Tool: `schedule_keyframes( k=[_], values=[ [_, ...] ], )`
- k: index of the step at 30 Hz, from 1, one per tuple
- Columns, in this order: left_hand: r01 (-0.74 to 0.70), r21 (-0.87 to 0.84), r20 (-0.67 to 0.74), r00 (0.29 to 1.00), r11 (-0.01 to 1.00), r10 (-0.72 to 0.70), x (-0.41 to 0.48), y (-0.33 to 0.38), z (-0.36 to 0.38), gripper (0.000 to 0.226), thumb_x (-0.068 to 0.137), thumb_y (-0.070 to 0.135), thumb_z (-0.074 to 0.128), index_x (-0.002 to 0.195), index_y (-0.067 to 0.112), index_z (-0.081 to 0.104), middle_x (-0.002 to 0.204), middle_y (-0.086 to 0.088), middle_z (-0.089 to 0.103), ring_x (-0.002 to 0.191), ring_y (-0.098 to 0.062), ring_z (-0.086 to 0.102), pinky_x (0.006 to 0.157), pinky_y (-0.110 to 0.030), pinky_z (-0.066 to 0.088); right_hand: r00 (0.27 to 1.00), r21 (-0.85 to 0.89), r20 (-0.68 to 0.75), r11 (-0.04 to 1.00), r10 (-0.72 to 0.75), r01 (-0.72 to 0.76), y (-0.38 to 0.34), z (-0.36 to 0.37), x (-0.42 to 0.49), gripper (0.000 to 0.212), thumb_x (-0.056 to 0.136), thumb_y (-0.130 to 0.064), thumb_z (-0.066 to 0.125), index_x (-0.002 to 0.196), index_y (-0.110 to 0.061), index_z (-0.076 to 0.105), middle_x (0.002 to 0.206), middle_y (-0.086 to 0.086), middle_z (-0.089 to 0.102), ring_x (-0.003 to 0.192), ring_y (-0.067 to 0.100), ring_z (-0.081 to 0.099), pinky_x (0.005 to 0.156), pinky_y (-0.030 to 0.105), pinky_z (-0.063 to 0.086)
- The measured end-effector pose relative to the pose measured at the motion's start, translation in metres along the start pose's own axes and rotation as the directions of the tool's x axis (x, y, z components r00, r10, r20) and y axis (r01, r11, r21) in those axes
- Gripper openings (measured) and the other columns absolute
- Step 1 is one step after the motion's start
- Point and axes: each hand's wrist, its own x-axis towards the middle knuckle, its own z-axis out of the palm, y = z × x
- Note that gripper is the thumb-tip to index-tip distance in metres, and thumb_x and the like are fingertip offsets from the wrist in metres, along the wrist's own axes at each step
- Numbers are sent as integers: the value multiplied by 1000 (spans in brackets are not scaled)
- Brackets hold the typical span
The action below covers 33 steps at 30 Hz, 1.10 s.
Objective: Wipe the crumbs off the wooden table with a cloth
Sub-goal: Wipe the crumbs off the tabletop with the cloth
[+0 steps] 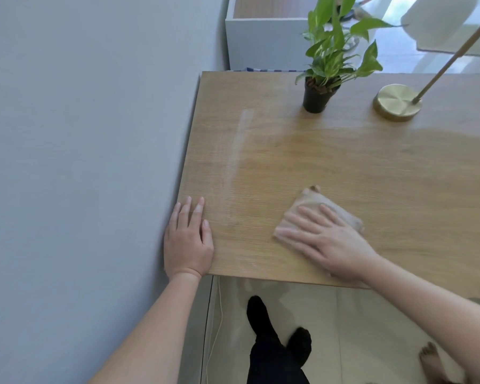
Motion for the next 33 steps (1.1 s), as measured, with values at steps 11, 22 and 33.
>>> schedule_keyframes(
  k=[11,22,33],
  values=[
    [7,-39,-1,1000,999,-7,0,-4,0,57,105,38,34,161,36,44,171,4,38,160,-21,27,129,-42,26,988,55,-87,991,126,-121,-105,33,76,51,113,-58,10,164,-58,10,178,-15,3,165,19,-8,131,54,-13],
    [-4,-19,-24,1000,1000,4,0,-3,3,53,108,28,43,161,33,46,170,1,40,159,-25,30,127,-46,30,987,8,-64,989,146,-146,-3,7,8,46,114,-59,10,159,-68,6,174,-27,2,164,6,-8,133,46,-8],
    [-5,-20,-32,999,1000,4,0,-1,1,56,105,35,35,160,33,47,170,2,41,158,-24,31,127,-45,31,998,28,-57,999,33,-32,-59,32,6,48,113,-62,9,160,-66,3,175,-24,-2,164,8,-12,133,47,-10]
  ],
)
